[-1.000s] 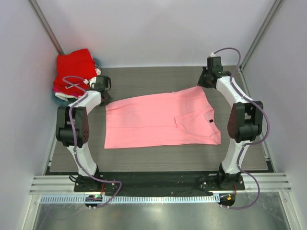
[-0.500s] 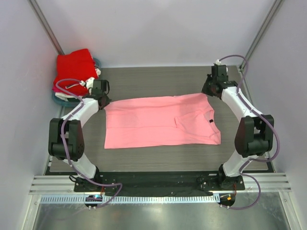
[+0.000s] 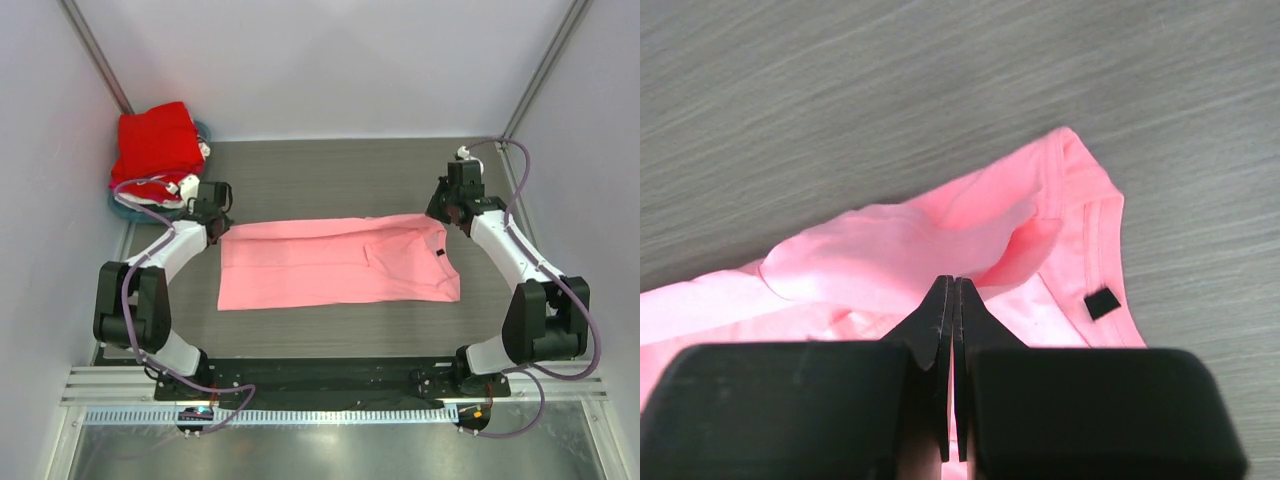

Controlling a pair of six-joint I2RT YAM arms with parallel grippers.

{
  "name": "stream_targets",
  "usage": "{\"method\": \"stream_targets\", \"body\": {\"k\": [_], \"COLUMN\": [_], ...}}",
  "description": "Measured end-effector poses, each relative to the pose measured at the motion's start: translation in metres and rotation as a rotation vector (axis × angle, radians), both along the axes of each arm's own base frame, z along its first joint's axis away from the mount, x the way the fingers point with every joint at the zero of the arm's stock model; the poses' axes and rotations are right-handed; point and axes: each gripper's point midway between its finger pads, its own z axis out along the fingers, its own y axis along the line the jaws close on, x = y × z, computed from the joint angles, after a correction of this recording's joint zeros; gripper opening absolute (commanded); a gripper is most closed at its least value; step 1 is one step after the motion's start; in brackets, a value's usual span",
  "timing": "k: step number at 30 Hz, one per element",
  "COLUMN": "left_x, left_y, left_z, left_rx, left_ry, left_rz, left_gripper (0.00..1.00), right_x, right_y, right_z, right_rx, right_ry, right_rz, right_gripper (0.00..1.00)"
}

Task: Fold and stack the t-shirts
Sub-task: Fold the tshirt

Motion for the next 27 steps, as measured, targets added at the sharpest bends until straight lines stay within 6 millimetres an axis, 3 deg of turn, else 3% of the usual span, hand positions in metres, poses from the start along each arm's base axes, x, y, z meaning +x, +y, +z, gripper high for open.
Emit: {"method": "stream_targets", "body": {"k": [4,11,19,21,22,25,27], "left_x": [-0.008,-0.028,-0.038,-0.041,-0.042,-0.050,-0.057], "left_y": [0.002,0.005,0.006,0.006,0.006,0.007,0.007], "left_z": [0.000,-0.019,-0.010,-0.009,-0.009,-0.013,-0.015], "left_rx": [-0.002,-0.019,-0.035,-0.038,-0.038,-0.046,-0.053], "left_ry": [-0.013,0.016,-0.034,-0.041,-0.042,-0.041,-0.043], "left_rz": [0.014,0.041,0.049,0.050,0.050,0.055,0.058], "left_gripper": [0.00,0.00,0.01,0.08,0.26,0.44,0.47], "right_x": [-0.017,-0.048,-0.079,-0.085,-0.088,-0.100,-0.108], "right_y": [-0.001,-0.002,-0.009,-0.011,-0.011,-0.014,-0.016], "right_z": [-0.017,-0.038,-0.052,-0.058,-0.060,-0.067,-0.068], "right_rx": [0.006,0.045,0.089,0.100,0.107,0.128,0.137], "right_ry": [0.028,0.040,-0.003,-0.003,-0.006,-0.022,-0.044], "right_rz": [-0.009,-0.049,-0.135,-0.159,-0.170,-0.209,-0.223], "right_gripper": [0.01,0.01,0.03,0.14,0.36,0.50,0.53]}}
